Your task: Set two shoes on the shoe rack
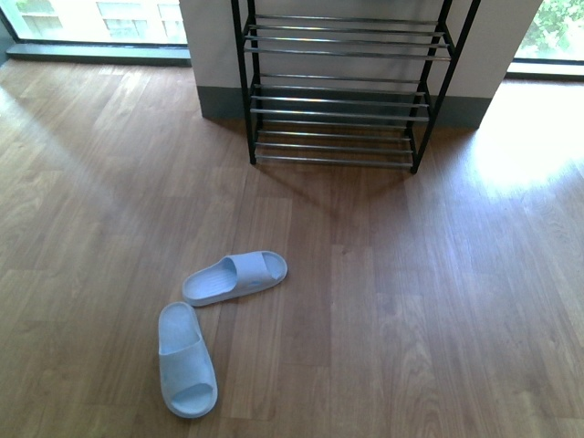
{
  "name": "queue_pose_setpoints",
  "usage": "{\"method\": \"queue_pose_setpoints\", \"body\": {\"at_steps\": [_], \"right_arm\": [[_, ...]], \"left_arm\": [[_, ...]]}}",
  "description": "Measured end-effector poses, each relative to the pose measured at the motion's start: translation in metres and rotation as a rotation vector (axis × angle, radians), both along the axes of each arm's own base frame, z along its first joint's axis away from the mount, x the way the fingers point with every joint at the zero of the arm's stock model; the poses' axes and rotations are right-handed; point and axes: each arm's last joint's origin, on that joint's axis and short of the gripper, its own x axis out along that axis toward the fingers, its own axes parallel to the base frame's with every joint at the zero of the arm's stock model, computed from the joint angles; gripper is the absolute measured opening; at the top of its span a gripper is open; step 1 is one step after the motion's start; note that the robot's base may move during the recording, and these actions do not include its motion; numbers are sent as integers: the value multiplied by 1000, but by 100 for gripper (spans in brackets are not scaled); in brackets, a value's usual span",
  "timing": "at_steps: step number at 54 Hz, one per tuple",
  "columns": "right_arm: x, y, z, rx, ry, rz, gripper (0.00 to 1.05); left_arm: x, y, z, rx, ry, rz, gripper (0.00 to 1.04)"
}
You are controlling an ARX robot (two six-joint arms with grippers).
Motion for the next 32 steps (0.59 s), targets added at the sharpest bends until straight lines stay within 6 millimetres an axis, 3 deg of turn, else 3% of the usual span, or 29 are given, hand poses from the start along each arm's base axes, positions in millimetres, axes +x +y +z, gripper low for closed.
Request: {"method": "queue_pose_setpoints", "body": {"at_steps": [32], "right_arm": [[0, 0, 0, 0, -2, -5, 96]], "left_arm": [[0, 0, 0, 0, 0, -2, 95]]}}
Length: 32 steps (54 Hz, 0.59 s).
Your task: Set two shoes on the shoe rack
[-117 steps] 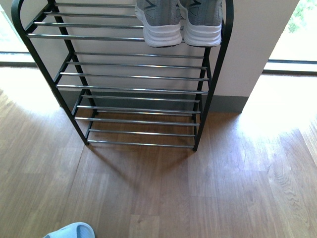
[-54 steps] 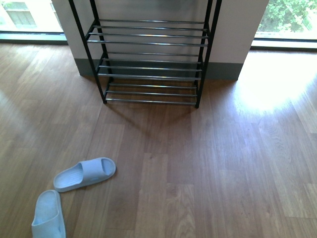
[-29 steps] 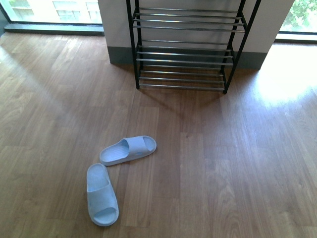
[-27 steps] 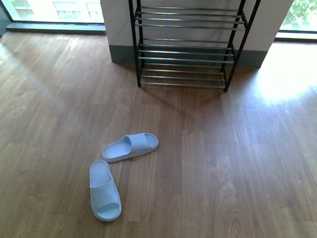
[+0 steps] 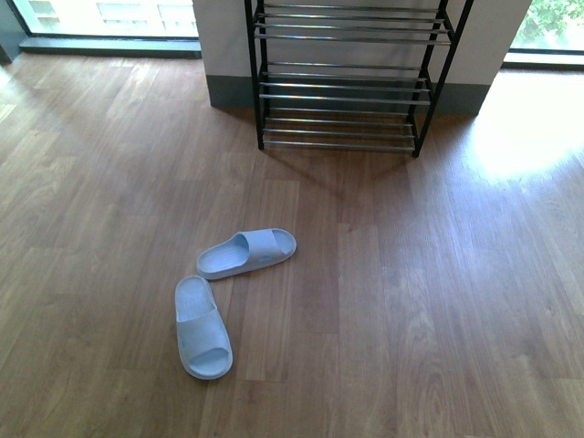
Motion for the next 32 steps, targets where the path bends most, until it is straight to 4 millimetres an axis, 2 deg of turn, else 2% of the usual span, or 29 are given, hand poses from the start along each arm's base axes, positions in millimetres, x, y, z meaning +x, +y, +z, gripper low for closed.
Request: {"method": "queue_pose_setpoints", "body": {"at_steps": [32], "right_arm": [[0, 0, 0, 0, 0, 0, 96]], "left_arm": [[0, 0, 0, 0, 0, 0, 95]]}}
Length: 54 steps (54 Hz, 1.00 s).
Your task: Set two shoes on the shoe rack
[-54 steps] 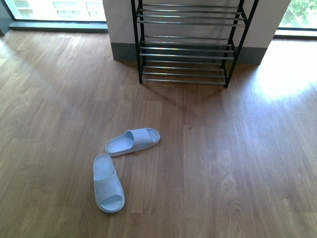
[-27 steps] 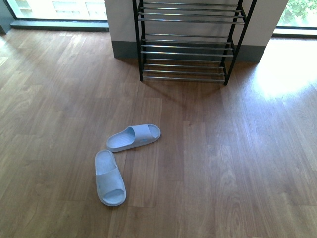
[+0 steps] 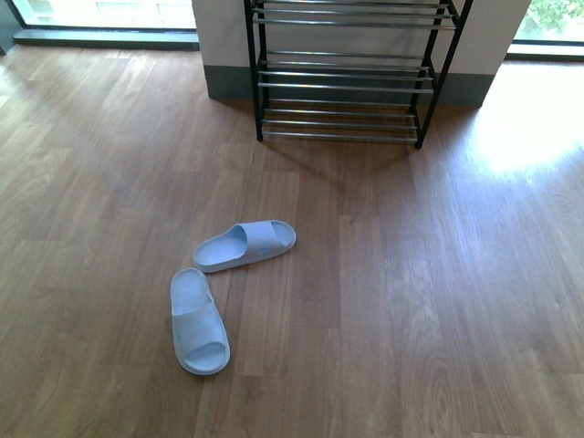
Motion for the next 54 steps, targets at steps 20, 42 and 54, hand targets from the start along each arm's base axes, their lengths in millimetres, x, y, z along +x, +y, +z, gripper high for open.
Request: {"method": "queue_pose_setpoints", "body": {"at_steps": [20, 42, 54], "right_arm": [[0, 0, 0, 0, 0, 0, 96], [0, 0, 0, 0, 0, 0, 96], [0, 0, 0, 0, 0, 0, 96]], "left_arm": [[0, 0, 0, 0, 0, 0, 95], [0, 0, 0, 0, 0, 0, 95], [0, 0, 0, 0, 0, 0, 95]]}}
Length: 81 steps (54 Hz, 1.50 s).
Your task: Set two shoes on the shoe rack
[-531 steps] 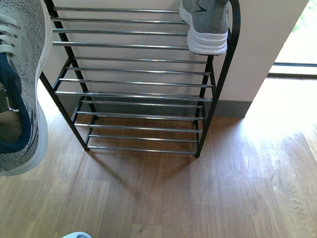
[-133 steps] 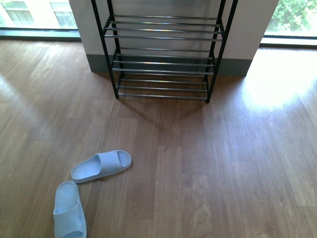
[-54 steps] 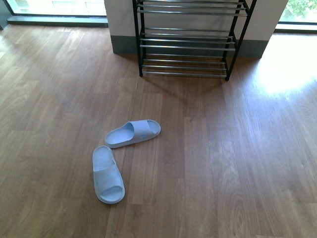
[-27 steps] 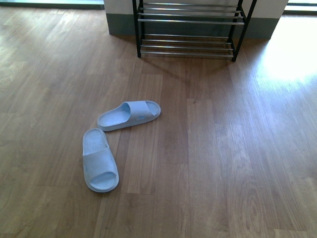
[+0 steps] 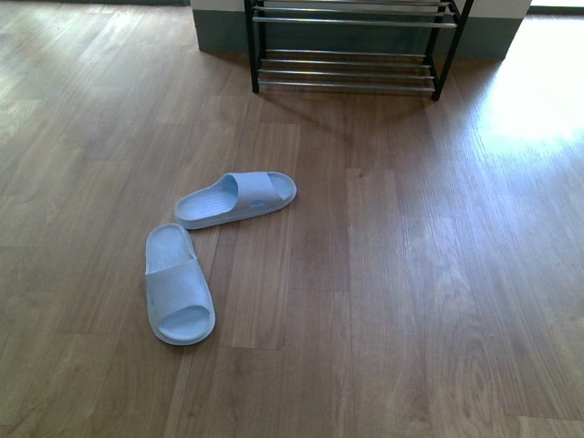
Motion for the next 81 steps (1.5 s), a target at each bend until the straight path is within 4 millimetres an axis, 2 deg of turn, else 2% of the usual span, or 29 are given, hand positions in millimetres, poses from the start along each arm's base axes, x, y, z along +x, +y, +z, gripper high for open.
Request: {"method": "queue_pose_setpoints", "body": {"at_steps": [57, 60, 63, 66, 75, 81], "right_arm": [[0, 0, 0, 0, 0, 3, 96], [1, 1, 1, -37, -7, 89, 96], [8, 7, -1, -83, 34, 190, 96], [19, 15, -5, -106, 94, 218, 96], [68, 54, -8, -136, 233, 317, 96], [95, 78, -23, -163, 340, 388, 96]], "left_arm": [[0, 0, 0, 0, 0, 2, 95], [0, 0, 0, 0, 0, 1, 95], [0, 0, 0, 0, 0, 1, 95], [0, 0, 0, 0, 0, 1, 95], [0, 0, 0, 0, 0, 1, 95], [0, 0, 0, 0, 0, 1, 95]]}}
